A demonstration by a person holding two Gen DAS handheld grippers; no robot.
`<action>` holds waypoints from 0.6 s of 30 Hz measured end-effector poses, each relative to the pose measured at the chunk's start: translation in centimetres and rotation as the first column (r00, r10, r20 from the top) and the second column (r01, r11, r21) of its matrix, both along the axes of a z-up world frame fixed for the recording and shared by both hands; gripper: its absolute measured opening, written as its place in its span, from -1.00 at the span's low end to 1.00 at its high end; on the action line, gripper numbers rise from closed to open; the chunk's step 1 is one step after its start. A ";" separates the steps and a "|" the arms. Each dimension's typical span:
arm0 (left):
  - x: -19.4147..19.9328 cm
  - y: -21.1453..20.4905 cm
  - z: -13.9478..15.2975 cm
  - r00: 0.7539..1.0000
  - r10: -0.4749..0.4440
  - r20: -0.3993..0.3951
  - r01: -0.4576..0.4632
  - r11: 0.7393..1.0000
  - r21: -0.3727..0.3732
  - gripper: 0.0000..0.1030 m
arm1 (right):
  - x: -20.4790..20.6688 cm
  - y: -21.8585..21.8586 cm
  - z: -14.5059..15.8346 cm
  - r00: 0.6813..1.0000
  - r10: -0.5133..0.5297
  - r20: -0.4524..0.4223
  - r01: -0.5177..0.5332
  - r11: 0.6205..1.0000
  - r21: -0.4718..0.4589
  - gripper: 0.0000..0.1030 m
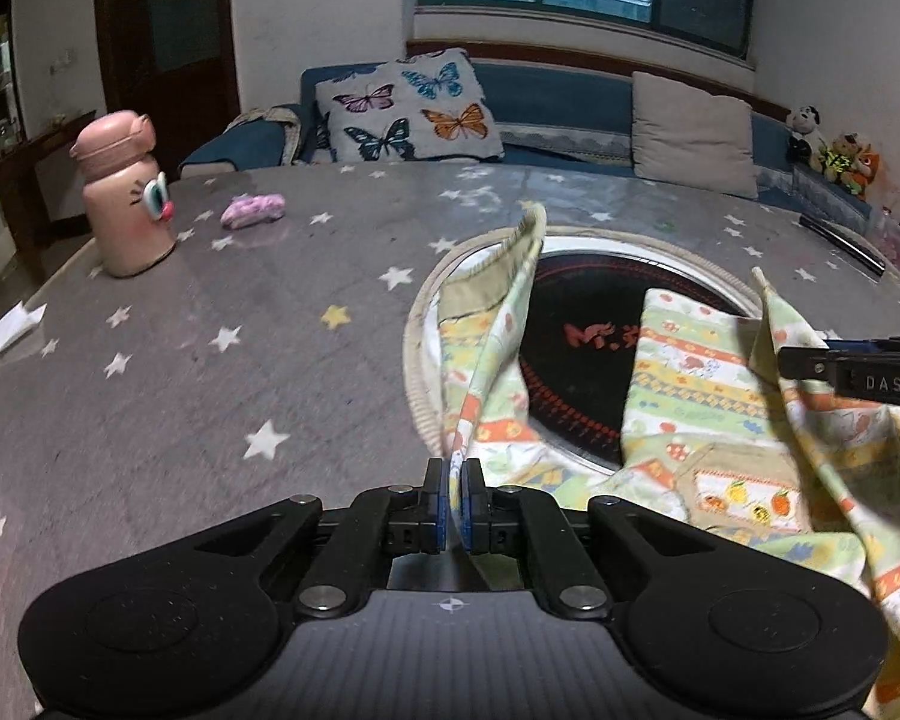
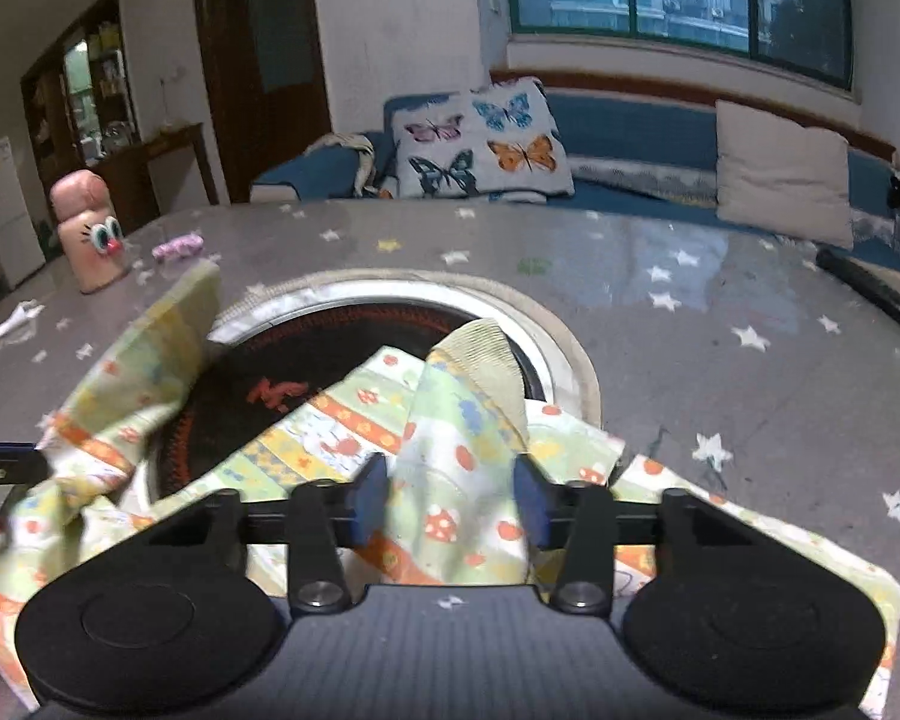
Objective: Fold clothes
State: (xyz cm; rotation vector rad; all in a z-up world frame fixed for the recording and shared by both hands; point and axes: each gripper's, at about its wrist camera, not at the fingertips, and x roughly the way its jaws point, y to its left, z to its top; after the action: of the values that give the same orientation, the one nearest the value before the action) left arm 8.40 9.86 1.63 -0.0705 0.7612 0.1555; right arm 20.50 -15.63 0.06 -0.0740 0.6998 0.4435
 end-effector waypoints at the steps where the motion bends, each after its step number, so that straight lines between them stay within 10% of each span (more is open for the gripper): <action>1: -0.1 0.2 -0.1 1.000 0.004 -0.003 -0.004 1.000 -0.002 -0.90 | -0.1 -0.2 -0.1 1.000 -0.010 -0.003 0.010 1.000 0.005 -0.77; 18: -2.0 1.3 -0.2 0.999 0.045 0.008 -0.045 0.999 -0.018 -0.95 | -13.3 -15.2 6.0 0.934 -0.313 0.171 0.298 0.948 0.111 -0.92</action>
State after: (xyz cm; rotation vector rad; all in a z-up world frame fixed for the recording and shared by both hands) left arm 6.40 11.15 1.43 -0.1052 0.7527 0.1908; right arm 7.25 -30.84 6.02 0.0721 0.4957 0.1625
